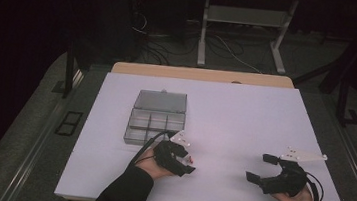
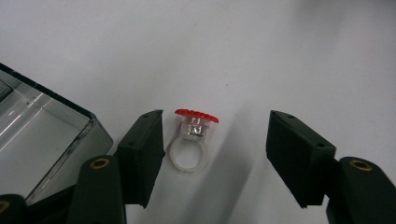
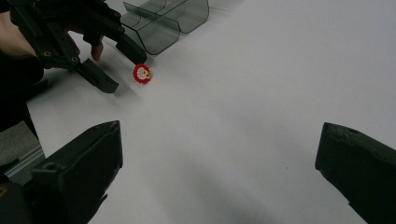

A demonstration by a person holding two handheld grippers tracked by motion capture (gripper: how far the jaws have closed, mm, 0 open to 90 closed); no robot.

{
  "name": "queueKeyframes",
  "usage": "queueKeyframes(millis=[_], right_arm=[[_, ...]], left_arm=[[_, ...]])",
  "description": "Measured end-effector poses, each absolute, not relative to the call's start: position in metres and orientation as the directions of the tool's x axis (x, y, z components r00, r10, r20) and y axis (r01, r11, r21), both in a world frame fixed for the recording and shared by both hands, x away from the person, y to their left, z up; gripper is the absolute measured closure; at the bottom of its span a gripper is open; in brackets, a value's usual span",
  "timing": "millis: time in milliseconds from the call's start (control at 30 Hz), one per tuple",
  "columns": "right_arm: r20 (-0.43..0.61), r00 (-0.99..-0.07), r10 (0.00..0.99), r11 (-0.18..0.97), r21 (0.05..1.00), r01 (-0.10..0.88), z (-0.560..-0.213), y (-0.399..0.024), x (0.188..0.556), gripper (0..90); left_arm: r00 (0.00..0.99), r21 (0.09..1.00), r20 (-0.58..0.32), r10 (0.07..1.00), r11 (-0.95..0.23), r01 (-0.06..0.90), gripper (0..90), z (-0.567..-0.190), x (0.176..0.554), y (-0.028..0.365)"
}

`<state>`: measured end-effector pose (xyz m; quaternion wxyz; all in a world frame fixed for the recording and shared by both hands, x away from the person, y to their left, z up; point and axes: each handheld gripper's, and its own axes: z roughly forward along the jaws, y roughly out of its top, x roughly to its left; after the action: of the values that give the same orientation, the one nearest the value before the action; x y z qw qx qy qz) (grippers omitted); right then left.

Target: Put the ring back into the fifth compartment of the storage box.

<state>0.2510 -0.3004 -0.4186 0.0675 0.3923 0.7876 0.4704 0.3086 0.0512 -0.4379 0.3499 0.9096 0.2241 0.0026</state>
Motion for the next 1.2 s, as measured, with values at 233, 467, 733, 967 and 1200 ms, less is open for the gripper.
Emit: queueKeyframes(millis=[233, 467, 733, 967, 1200], right_arm=[[0.259, -0.686, 0.680, 0.253, 0.795, 0.551, -0.419, -0.300, 0.252, 0.2], [0.262, -0.683, 0.682, 0.251, 0.794, 0.554, -0.420, -0.300, 0.252, 0.2], [0.264, -0.681, 0.682, 0.248, 0.793, 0.556, -0.420, -0.300, 0.252, 0.2], [0.257, -0.682, 0.685, 0.255, 0.793, 0.554, -0.420, -0.300, 0.252, 0.2], [0.251, -0.682, 0.687, 0.259, 0.792, 0.553, -0.421, -0.301, 0.253, 0.2]], left_arm=[[0.908, 0.633, -0.122, 0.402, -0.673, 0.383, 44.7, -0.440, 0.312, 0.046], [0.913, 0.626, -0.102, 0.394, -0.688, 0.367, 54.6, -0.439, 0.314, 0.042], [0.914, 0.621, -0.089, 0.397, -0.695, 0.362, 67.0, -0.439, 0.316, 0.042], [0.907, 0.619, -0.099, 0.408, -0.688, 0.378, 69.3, -0.438, 0.317, 0.042], [0.912, 0.630, -0.111, 0.394, -0.682, 0.371, 69.5, -0.432, 0.318, 0.045]])
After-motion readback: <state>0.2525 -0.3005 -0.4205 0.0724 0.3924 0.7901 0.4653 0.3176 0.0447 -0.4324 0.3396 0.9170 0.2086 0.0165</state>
